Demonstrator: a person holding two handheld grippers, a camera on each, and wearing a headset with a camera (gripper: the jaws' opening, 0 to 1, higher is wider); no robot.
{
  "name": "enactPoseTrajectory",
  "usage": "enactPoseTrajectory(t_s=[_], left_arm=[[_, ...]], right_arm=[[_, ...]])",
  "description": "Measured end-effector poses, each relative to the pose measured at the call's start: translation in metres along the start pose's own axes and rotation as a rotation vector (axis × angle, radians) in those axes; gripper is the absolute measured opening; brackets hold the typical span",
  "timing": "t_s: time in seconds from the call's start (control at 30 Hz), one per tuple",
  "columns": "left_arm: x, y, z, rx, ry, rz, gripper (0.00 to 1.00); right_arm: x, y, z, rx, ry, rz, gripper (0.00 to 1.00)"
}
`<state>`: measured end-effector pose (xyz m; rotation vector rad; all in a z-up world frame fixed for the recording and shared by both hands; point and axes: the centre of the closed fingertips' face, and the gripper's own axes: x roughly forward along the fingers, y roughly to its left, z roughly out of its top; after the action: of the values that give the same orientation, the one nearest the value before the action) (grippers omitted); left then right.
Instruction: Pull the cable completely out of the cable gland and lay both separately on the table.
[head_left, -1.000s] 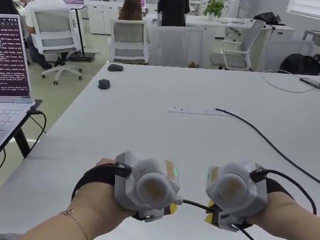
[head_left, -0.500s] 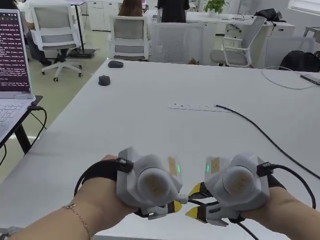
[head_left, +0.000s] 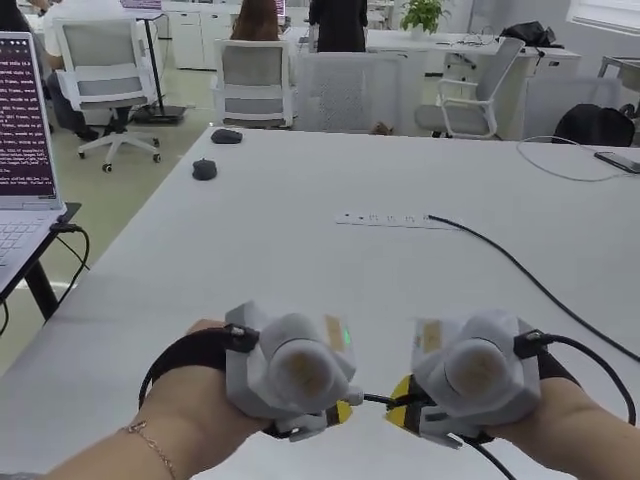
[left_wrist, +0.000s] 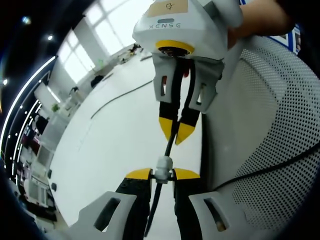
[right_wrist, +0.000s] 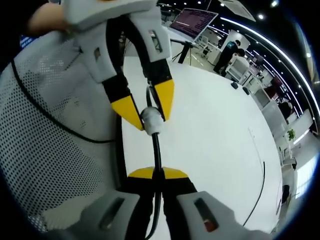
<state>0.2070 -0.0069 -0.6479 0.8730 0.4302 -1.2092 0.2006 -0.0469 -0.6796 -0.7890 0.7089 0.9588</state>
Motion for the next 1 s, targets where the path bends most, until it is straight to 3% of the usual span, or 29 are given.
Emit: enactPoseTrajectory(t_s=[0.27,0.67,0.73,1.0], left_arm=[[-0.004,0.023,-0.024,-0.069,0.090,0.091,0.17],[-0.008,0.033,-0.027,-0.127,0.081,0.125,0.17],[-0.009,0.034,-0.026,-0.130,0.077,0.126,0.17],[-0.012,0.038,-0.028,-0.142,0.075,0.140,0.17]], right_arm=[[-0.004,-0.018,-0.017,0.084,0.058,-0.069,0.02],[-0.021,-0.049,-0.040,0.210,0.094,-0.185,0.02],[-0.023,-0.052,-0.041,0.255,0.076,-0.189,0.02],[-0.036,-0.063,-0.047,0.281,0.091,-0.222,0.02]])
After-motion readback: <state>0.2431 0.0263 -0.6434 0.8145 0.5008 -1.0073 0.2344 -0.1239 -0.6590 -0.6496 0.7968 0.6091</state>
